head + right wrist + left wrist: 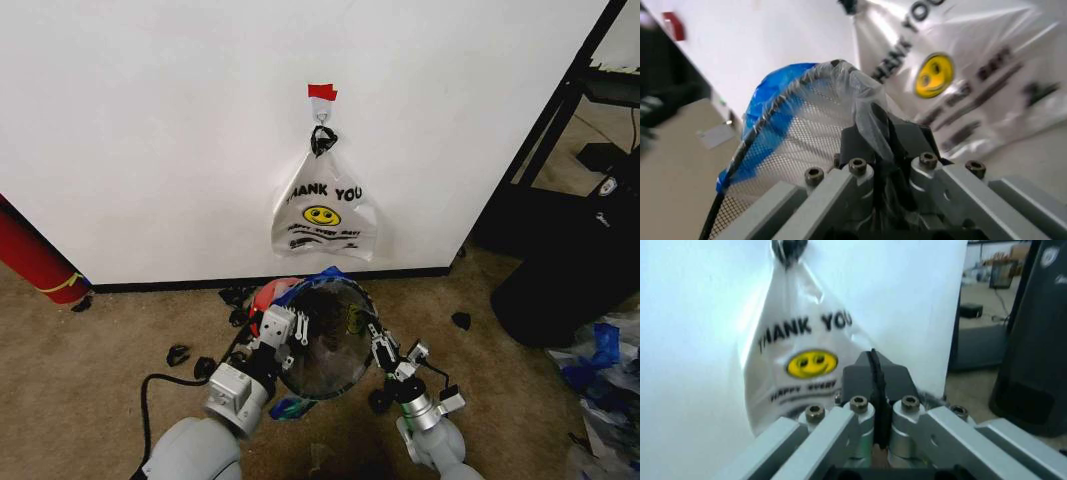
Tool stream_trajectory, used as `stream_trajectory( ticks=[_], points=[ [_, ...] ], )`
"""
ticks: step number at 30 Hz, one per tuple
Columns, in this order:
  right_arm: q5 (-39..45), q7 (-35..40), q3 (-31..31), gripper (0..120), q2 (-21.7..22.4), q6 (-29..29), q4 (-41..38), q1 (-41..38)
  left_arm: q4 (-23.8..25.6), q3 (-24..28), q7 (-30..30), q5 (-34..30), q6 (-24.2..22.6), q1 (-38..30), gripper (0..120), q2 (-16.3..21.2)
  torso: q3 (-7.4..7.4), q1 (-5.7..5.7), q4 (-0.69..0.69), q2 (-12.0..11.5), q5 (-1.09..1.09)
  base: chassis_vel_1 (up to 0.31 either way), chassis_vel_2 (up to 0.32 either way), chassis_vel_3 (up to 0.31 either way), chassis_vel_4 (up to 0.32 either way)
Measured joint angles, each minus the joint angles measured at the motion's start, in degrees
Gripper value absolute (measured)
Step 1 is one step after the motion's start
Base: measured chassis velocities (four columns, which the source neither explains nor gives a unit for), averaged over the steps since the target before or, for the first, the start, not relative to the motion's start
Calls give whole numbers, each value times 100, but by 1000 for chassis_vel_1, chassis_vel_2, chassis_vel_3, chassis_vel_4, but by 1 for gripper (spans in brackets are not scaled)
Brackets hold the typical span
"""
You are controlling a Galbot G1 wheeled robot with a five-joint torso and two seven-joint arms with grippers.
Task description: Pick up the garbage bag from the wall and place it over the trash bin.
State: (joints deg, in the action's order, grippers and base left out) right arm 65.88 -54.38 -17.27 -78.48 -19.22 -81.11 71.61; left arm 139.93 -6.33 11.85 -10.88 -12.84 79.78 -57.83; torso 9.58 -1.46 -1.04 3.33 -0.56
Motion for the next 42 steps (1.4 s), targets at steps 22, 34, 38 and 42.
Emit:
stream_trajectory(
  ticks=[22,34,38,42],
  points=[
    [-138,1661,-111,0,15,-1058,-438,62,-948,-134,-208,-112,324,546,39,237,0,0,0,0,0,0,0,0,0],
    [-92,1635,-144,0,256,-1040,-601,147,-1317,-9,-1154,-139,223,259,86,469,0,0,0,0,-1,0,0,0,0],
    [-98,1551,-145,0,304,-1040,-602,174,-1297,13,-1294,-322,-10,154,95,528,0,0,0,0,0,0,0,0,0],
    [-97,1448,-165,0,335,-1039,-647,207,-1324,54,-1353,-454,-225,53,93,547,0,0,0,0,0,0,0,0,0]
  ],
)
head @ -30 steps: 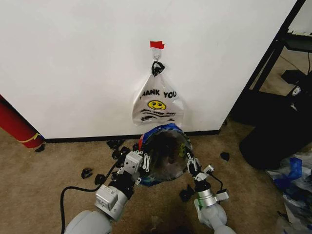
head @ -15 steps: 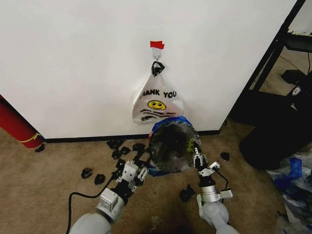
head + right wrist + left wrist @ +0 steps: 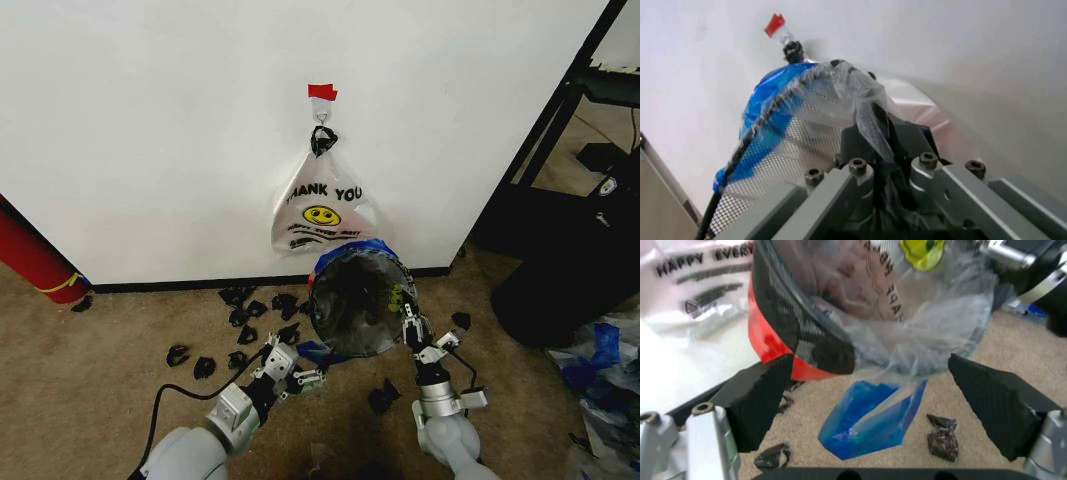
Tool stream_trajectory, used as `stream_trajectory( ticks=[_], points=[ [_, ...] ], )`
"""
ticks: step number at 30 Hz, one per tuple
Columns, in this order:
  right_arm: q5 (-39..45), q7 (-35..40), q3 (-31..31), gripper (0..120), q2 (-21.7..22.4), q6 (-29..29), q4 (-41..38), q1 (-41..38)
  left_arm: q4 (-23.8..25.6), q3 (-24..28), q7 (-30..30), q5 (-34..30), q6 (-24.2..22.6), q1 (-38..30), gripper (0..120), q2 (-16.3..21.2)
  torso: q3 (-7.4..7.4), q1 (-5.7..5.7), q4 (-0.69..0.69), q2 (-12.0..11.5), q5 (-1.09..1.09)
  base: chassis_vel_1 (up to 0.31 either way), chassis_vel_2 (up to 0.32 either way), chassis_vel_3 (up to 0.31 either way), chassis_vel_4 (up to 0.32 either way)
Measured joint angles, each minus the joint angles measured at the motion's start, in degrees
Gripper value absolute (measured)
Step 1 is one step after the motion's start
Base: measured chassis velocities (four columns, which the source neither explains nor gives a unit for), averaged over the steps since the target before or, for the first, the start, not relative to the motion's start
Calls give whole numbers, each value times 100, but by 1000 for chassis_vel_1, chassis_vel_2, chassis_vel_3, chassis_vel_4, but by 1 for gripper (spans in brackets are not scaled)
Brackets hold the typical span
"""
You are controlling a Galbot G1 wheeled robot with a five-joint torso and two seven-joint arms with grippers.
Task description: Pick up the garbage bag from the wall and place it over the trash bin.
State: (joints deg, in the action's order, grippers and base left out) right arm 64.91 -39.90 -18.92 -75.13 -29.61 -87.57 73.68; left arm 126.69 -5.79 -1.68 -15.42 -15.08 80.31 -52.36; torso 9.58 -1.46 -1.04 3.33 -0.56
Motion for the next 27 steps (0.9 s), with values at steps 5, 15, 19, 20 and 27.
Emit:
stream_trajectory(
  ticks=[5,15,19,20,27],
  points=[
    [-75,-174,-58,0,19,0,-81,56,-38,40,-8,-142,-157,-74,72,-3,0,0,0,0,0,0,0,0,0],
    [-307,-249,-148,0,-45,-25,-76,59,108,-4,-3,-180,-225,-19,36,69,0,0,0,0,0,0,0,0,0],
    [-336,-248,-154,0,-80,-28,-71,43,130,-30,-6,-181,-236,5,22,91,0,0,1,0,0,0,0,0,0],
    [-341,-248,-155,0,-88,-29,-70,42,136,-36,-11,-181,-238,10,21,95,0,0,1,0,0,0,0,0,0],
    [-428,-247,-184,0,-161,-47,-61,33,161,-63,-54,-230,-256,30,15,124,0,0,1,0,0,0,0,0,0]
  ],
)
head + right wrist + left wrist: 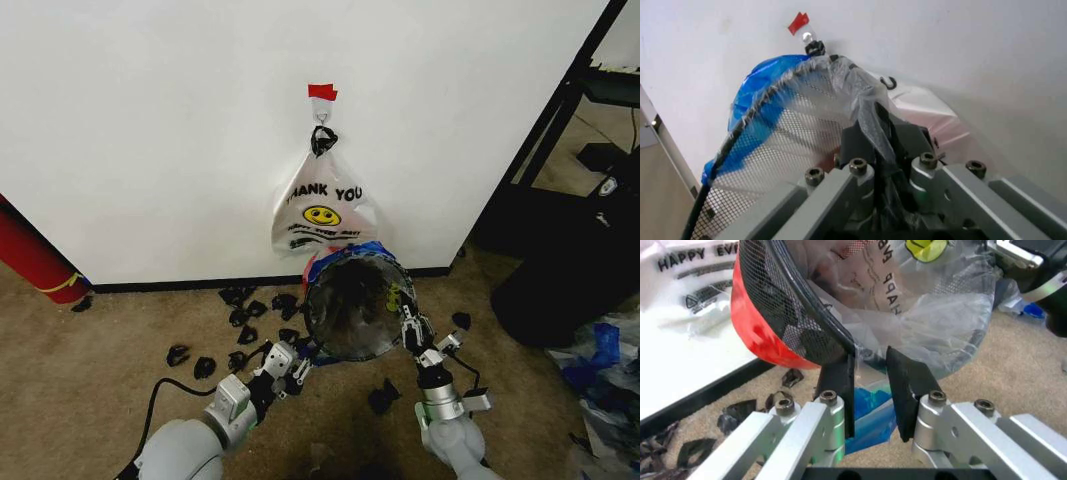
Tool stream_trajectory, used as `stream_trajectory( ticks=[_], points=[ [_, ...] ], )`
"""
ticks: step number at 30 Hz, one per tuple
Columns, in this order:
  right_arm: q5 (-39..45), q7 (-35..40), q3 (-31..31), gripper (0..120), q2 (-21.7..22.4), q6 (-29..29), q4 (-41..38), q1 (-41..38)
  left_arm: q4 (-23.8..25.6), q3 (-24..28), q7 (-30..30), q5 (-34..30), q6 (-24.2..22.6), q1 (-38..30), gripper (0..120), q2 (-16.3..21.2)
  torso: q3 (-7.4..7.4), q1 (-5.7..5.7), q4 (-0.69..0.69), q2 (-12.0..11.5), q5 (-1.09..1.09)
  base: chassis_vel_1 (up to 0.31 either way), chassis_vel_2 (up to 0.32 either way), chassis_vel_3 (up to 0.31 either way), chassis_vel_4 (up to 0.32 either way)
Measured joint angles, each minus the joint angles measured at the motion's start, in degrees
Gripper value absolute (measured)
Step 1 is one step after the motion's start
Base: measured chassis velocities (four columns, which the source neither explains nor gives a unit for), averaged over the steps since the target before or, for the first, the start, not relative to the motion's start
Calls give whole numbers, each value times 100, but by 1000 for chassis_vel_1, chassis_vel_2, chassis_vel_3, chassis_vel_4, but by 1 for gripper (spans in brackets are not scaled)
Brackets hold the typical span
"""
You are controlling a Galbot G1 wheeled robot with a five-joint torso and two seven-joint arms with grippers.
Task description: Pick up the garbage bag from the wall and place it over the trash bin.
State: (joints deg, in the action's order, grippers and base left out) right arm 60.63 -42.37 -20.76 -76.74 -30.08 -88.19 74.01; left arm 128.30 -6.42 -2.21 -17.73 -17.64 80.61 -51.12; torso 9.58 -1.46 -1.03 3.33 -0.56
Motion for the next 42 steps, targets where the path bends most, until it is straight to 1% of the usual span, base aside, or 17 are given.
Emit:
stream_trajectory(
  ticks=[2,3,10,11,17,18,20,26,29,30,32,33,34,37,40,41,42],
  points=[
    [-36,-12,-8,0,-17,-13,4,7,1,8,-4,-11,-8,-1,22,-2,0,0,0,0,0,0,0,0,0],
    [-36,-12,-8,0,-17,-13,4,7,1,8,-4,-11,-8,-1,22,-2,0,0,0,0,0,0,0,0,0],
    [-136,-74,-67,0,-35,-50,43,6,38,27,-66,-21,-4,44,51,5,0,0,0,0,0,0,0,0,0],
    [-136,-74,-67,0,-35,-50,43,6,38,27,-66,-21,-4,44,51,5,0,0,0,0,0,0,0,0,0],
    [-259,-124,-166,0,-39,-102,142,-37,145,-11,-169,-38,-16,118,77,41,0,0,0,0,1,0,0,0,0],
    [-277,-134,-177,0,-37,-107,153,-43,160,-16,-182,-42,-22,129,80,46,0,0,0,0,0,0,0,0,0],
    [-291,-145,-189,0,-33,-115,162,-48,166,-20,-193,-45,-29,135,80,47,0,0,0,0,0,0,0,0,0],
    [-311,-171,-192,0,-22,-126,118,-21,162,-17,-210,-62,-112,138,55,3,0,0,0,0,0,0,0,0,0],
    [-312,-173,-188,0,-22,-126,98,-12,150,-13,-210,-62,-134,137,51,-7,0,0,0,0,0,0,0,0,0],
    [-312,-176,-181,0,-21,-126,67,3,134,-8,-210,-62,-159,132,44,-21,0,0,0,0,0,0,0,0,0],
    [-314,-179,-178,0,-19,-127,40,13,126,-4,-202,-62,-192,126,36,-42,0,0,0,0,0,0,0,0,0],
    [-315,-181,-177,0,-19,-127,32,16,126,-3,-193,-62,-215,122,33,-52,0,0,0,0,0,0,0,0,0],
    [-315,-181,-177,0,-19,-127,32,16,126,-3,-193,-62,-215,122,33,-52,0,0,0,0,0,0,0,0,0],
    [-317,-187,-176,0,-17,-136,23,15,133,-4,-144,-57,-284,118,19,-70,0,0,0,0,0,0,0,0,0],
    [-315,-188,-176,0,-16,-142,24,5,135,-4,-104,-54,-319,115,9,-76,0,0,0,0,0,0,0,0,0],
    [-315,-188,-176,0,-16,-142,24,5,135,-4,-104,-54,-319,115,9,-76,0,0,0,0,0,0,0,0,0],
    [-313,-188,-176,0,-12,-149,29,-2,135,-3,-80,-53,-339,104,3,-85,0,0,0,0,0,0,0,0,0]
  ],
)
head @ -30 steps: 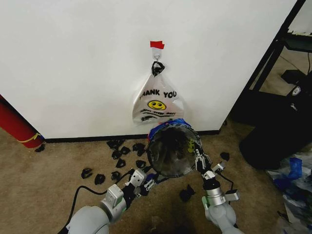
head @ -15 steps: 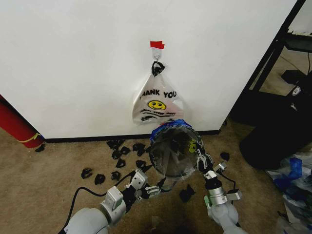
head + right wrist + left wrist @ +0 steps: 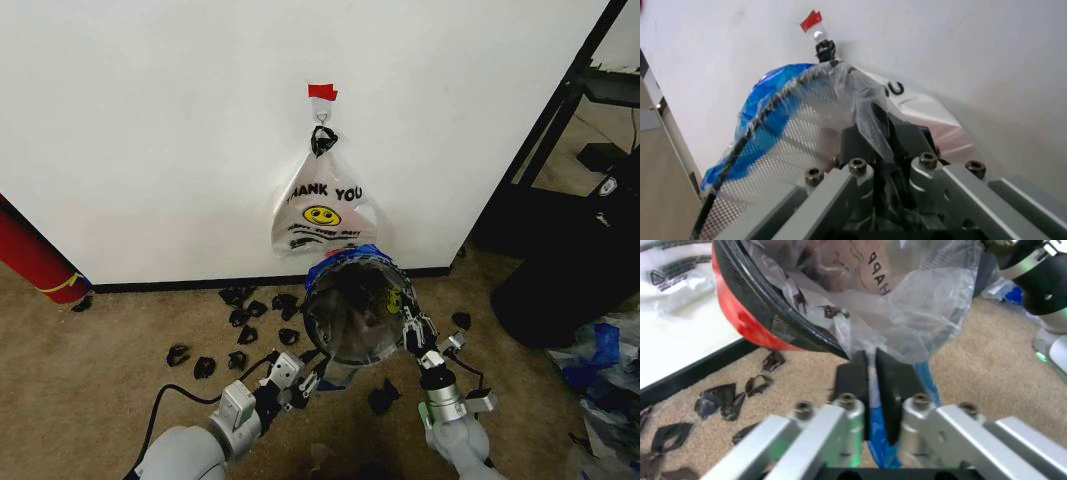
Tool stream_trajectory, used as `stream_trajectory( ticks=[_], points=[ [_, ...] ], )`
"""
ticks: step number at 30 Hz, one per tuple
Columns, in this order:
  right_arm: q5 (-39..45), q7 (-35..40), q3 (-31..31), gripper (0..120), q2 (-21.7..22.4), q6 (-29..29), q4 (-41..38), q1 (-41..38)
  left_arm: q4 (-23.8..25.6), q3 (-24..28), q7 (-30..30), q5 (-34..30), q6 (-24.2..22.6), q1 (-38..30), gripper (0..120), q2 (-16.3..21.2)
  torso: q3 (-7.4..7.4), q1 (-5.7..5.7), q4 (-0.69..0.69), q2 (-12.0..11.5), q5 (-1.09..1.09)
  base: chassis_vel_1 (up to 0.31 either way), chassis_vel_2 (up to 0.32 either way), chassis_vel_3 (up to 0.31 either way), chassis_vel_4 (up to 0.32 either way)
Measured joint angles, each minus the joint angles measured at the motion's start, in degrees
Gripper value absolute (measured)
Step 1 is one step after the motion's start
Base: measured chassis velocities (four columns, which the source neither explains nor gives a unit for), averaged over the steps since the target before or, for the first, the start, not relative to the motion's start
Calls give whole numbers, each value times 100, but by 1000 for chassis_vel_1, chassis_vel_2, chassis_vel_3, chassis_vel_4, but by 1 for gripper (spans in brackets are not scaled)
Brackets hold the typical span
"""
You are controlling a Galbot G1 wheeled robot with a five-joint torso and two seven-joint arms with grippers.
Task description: Pick up the garbage bag from the wall and place it over the trash bin.
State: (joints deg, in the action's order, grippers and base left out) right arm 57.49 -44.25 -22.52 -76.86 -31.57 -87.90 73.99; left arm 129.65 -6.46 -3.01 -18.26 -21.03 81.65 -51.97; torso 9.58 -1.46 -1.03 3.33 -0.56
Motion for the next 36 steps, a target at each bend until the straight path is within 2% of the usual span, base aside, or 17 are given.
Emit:
stream_trajectory(
  ticks=[1,13,22,29,32,34,36],
  points=[
    [2,0,0,0,2,-4,4,-2,-2,2,19,0,-7,-12,0,-9,0,0,0,0,0,0,0,0,0],
    [280,43,8,0,72,35,-47,24,-34,-75,208,-106,-84,-152,0,-19,0,0,0,0,0,0,0,0,0],
    [622,407,73,0,109,226,-310,147,-367,-166,356,147,74,-274,0,-8,0,0,0,0,0,0,0,0,0],
    [358,380,-43,0,24,117,-197,105,-148,-181,394,-209,119,-208,0,29,0,0,0,0,0,0,0,0,0],
    [163,261,-113,0,-16,37,-68,71,83,-183,279,-511,92,-143,8,61,0,0,0,0,0,0,0,0,0],
    [96,210,-126,0,-25,4,-25,71,223,-165,216,-725,22,-88,18,79,0,0,0,0,1,0,0,0,0],
    [88,199,-129,0,-29,-4,-24,74,263,-144,204,-822,-29,-67,21,83,0,0,0,0,1,0,0,0,0]
  ],
)
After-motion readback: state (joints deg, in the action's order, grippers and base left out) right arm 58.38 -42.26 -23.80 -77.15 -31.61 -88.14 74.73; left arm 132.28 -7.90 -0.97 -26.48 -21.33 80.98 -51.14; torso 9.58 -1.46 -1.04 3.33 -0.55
